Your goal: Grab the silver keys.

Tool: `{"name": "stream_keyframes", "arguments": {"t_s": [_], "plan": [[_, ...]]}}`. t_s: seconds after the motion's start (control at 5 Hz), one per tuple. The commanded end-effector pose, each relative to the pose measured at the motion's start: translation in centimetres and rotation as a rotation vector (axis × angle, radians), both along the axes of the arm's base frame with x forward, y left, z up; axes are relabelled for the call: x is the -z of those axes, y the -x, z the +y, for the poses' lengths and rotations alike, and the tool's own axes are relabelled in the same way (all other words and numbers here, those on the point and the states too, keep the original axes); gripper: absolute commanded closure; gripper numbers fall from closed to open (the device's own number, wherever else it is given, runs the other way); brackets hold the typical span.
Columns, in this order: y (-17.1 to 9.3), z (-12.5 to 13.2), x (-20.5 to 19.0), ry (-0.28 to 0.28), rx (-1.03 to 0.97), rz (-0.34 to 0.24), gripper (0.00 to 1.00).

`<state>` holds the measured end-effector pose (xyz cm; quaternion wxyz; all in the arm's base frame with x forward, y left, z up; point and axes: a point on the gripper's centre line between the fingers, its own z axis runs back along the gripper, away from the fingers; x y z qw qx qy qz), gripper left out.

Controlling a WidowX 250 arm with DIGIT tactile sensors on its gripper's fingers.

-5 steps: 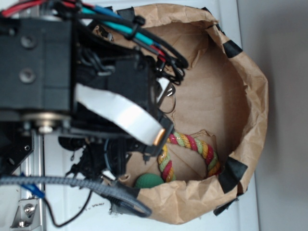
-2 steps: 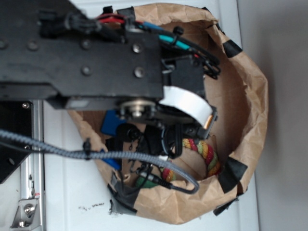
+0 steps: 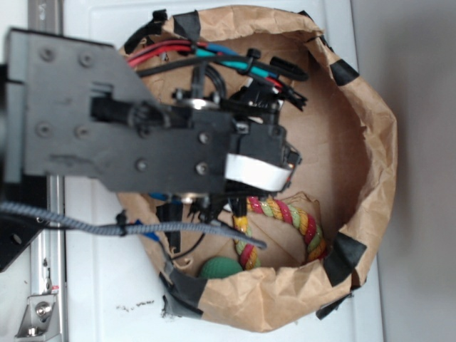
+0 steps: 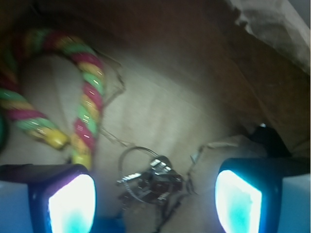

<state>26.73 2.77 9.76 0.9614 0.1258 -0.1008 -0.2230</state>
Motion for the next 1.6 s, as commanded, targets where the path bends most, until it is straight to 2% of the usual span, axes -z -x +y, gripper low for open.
{"name": "stream_keyframes", "arguments": {"t_s": [0.0,0.2,0.4,0.6,1.0,1.2,1.4], "plan": [[0.0,0.0,-0.4,-0.030,0.027,-0.015,0.00],[-0.2,-0.1,0.2,-0.044,0.024,-0.007,0.00],[0.7,-0.2,1.0,0.000,0.086,0.049,0.00],[1.1,-0.9,2.1,0.035,0.106,0.055,0.00],[0.9,-1.1,4.7,0.002,0.117,0.042,0.00],[0.4,-1.0,5.3,-0.011,0.109,0.016,0.00],[-0.4,-0.8,5.0,0.007,0.082,0.015,0.00]]}}
